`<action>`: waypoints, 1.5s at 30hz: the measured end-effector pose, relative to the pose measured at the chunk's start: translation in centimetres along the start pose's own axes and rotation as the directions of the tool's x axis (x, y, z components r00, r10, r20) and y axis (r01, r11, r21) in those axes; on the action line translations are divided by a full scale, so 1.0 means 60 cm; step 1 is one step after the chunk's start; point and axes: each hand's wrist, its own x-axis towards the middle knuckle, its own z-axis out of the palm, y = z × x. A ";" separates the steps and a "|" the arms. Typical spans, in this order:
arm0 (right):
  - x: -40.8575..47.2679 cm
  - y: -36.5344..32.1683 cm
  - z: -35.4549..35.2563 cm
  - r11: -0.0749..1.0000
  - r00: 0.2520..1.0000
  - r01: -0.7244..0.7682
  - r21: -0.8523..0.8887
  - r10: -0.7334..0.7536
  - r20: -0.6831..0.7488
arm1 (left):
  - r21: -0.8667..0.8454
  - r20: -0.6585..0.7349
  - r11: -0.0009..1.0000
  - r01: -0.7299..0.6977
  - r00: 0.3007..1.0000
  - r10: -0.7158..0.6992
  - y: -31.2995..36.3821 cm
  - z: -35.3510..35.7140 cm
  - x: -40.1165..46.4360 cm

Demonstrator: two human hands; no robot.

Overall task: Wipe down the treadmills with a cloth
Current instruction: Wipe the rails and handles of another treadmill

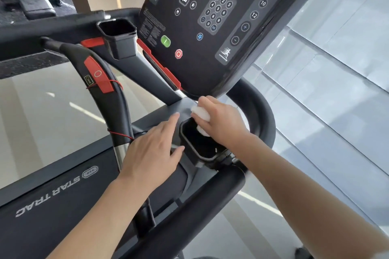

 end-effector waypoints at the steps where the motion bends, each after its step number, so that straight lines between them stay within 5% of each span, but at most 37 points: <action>1: -0.002 0.013 -0.009 0.999 0.999 -0.020 -0.026 0.021 0.037 | 0.009 0.014 0.999 -0.038 0.999 0.038 -0.001 0.003 -0.002; 11: -0.130 0.009 -0.080 0.921 0.909 -0.387 0.040 0.373 0.187 | 0.038 0.017 0.995 -0.090 0.996 0.090 -0.003 0.008 -0.004; 22: -0.044 0.029 -0.046 0.964 0.963 -0.264 0.038 0.261 0.069 | 0.048 0.073 0.996 -0.075 0.995 0.071 0.003 0.002 -0.001; 34: -0.146 -0.037 -0.055 0.975 0.978 -0.204 0.094 0.197 0.075 | 0.059 0.066 0.997 -0.058 0.996 0.054 0.003 0.008 0.000; 39: -0.075 0.023 -0.044 0.913 0.919 -0.393 0.108 0.386 0.076 | 0.045 0.072 0.996 -0.073 0.995 0.069 0.008 0.002 0.000; 45: -0.122 -0.017 -0.047 0.936 0.937 -0.346 0.068 0.340 0.080 | -0.060 0.122 0.997 -0.046 0.991 0.053 0.018 -0.017 -0.013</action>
